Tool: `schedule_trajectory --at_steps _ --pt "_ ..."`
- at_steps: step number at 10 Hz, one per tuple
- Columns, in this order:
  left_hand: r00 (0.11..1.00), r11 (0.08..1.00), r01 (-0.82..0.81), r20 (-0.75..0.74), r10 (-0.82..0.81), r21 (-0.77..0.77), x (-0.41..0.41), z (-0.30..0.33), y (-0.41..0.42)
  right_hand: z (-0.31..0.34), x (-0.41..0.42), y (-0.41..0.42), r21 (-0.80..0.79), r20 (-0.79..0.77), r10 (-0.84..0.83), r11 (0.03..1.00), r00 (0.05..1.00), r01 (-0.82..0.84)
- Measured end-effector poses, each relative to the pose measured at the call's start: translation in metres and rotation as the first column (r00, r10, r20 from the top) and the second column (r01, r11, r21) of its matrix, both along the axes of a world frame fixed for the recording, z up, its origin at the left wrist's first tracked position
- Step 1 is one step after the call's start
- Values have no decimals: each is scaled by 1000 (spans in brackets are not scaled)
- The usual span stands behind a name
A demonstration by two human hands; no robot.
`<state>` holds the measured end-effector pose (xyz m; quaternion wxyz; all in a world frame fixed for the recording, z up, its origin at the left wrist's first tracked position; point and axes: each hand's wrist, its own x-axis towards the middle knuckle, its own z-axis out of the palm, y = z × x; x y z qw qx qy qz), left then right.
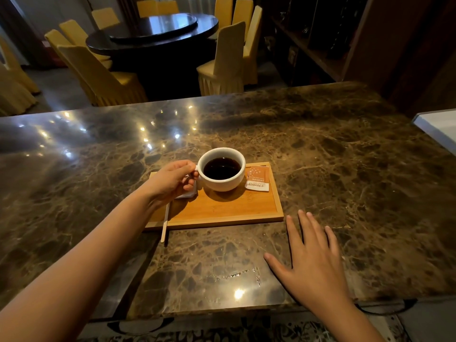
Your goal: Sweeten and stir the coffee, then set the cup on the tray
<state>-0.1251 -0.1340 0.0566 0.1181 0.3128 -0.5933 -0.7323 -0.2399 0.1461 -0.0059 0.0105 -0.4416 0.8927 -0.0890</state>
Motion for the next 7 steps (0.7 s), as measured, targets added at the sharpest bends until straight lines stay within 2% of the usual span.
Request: schedule_trajectory --at_steps 1,3,5,6,7 --pt "999 1000 26 30 -25 -17 1 -1 0 0 0 0 0 11 -1 1000 1000 1" --pt "987 981 86 151 -60 -171 1 7 -3 1 0 0 25 8 -2 1000 1000 2" --pt "979 940 -35 179 102 -340 4 5 3 3 2 -1 22 11 -2 1000 1000 2" --pt "965 879 -86 181 191 -470 1 8 14 3 1 0 31 28 -7 999 1000 6" --pt "936 764 -182 130 328 -618 3 8 18 0 1 0 57 28 -15 998 999 14"
